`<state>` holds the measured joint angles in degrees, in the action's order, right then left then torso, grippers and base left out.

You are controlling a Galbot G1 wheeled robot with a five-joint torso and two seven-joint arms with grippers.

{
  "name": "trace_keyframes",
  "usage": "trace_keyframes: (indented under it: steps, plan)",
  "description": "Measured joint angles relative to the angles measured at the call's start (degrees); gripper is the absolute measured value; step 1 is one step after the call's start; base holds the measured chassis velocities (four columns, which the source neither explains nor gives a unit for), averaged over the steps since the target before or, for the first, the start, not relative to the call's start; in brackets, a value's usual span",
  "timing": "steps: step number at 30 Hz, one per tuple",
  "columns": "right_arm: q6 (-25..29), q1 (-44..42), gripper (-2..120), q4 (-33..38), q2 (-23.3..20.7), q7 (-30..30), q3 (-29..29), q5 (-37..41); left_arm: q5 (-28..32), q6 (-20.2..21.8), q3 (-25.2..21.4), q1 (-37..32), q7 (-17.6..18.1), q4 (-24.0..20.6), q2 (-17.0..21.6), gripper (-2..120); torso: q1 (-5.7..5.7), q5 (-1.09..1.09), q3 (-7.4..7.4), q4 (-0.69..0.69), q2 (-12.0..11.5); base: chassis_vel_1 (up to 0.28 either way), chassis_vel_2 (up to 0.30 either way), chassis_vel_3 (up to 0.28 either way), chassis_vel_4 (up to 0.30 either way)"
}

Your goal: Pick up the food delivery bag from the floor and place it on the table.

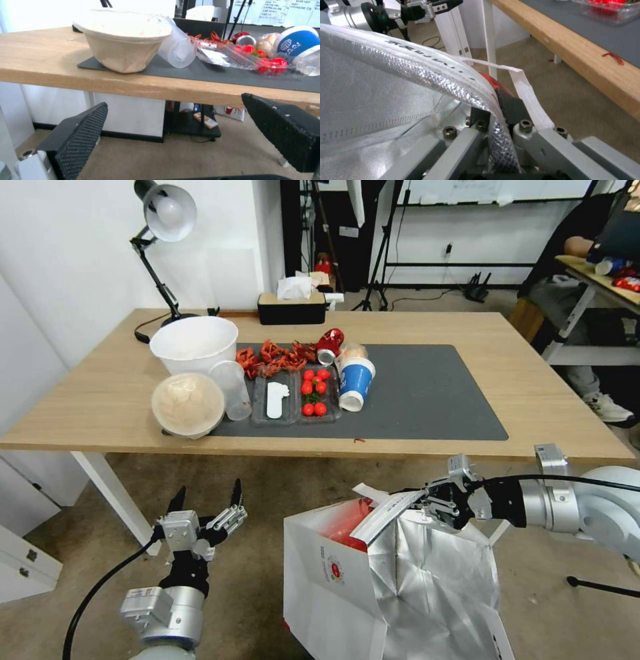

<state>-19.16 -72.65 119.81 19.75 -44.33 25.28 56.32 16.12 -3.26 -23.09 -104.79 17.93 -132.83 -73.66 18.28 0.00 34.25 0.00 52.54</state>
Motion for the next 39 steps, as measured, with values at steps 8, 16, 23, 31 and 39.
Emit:
trace_keyframes:
  steps: [8, 16, 23, 31, 39]
  plan:
    - [0.0, 0.0, 0, 0.2, -0.1, 0.0, 0.0, 0.0, -0.3, 0.0, 0.0, -0.2, -0.1, -0.2, -0.1, 100, 0.75, 0.0, 1.02, 0.0, 1.8, 0.0, 0.0, 0.0, 0.0]
    - [0.0, 0.1, 0, 0.1, -0.3, 0.0, 0.0, 0.1, -0.4, 0.0, 0.0, -0.2, -0.2, -0.2, -0.1, 100, 1.78, 0.0, 2.42, 0.0, 4.2, 0.0, 0.0, 0.0, 0.0]
    - [0.0, 0.1, 0, 0.1, -0.3, 0.0, 0.0, 0.1, -0.5, 0.0, 0.0, -0.3, -0.2, -0.2, -0.1, 100, 2.64, 0.0, 3.52, 0.0, 6.1, 0.0, 0.0, 0.0, 0.0]
    - [0.1, 0.1, 0, 0.1, -0.3, 0.0, 0.0, 0.1, -0.5, 0.0, 0.0, -0.3, -0.2, -0.3, 0.1, 100, 3.61, 0.0, 4.69, 0.0, 8.3, 0.0, 0.0, 0.0, 0.0]
    - [0.1, 0.1, 0, 0.1, -0.3, 0.2, 0.0, 0.2, -0.2, -0.1, 0.0, -0.4, -0.2, -0.4, 0.3, 100, 4.49, 0.0, 5.8, 0.01, 10.3, 0.0, 0.0, 0.0, 0.0]
